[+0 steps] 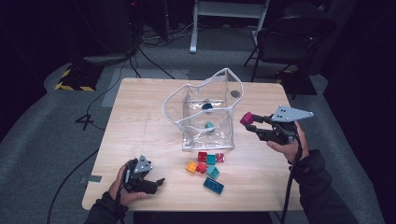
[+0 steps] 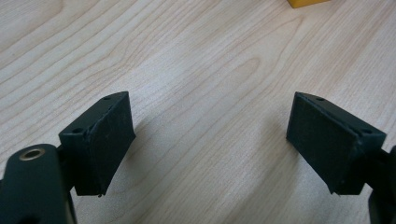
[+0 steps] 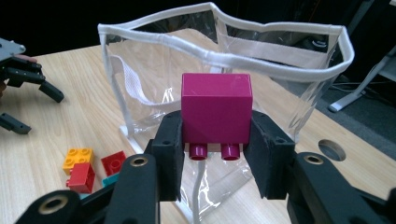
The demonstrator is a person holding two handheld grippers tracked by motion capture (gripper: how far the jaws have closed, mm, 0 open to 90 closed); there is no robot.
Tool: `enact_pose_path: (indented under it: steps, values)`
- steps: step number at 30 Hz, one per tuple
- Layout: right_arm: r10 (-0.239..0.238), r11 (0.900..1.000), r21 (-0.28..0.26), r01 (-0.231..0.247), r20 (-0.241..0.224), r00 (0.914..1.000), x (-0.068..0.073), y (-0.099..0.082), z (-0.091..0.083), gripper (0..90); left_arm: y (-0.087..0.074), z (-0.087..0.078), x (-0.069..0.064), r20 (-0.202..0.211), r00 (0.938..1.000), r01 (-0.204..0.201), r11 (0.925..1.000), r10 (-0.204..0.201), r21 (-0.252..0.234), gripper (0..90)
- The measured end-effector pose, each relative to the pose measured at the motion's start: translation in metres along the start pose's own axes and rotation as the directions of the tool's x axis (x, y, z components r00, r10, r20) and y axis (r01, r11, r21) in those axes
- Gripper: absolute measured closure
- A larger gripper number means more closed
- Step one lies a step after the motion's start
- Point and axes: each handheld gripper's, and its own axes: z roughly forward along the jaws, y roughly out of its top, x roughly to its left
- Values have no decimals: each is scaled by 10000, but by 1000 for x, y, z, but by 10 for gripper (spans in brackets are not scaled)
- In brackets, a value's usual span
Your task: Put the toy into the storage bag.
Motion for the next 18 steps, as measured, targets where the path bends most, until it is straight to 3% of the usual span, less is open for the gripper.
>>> enact_pose_path:
  steps: [18]
  values:
    - [-285, 9990, -344, 297, 363, 9989, -7, 36, -1, 596, 0, 0, 0, 0, 10000, -2, 10000, 2, 2, 152]
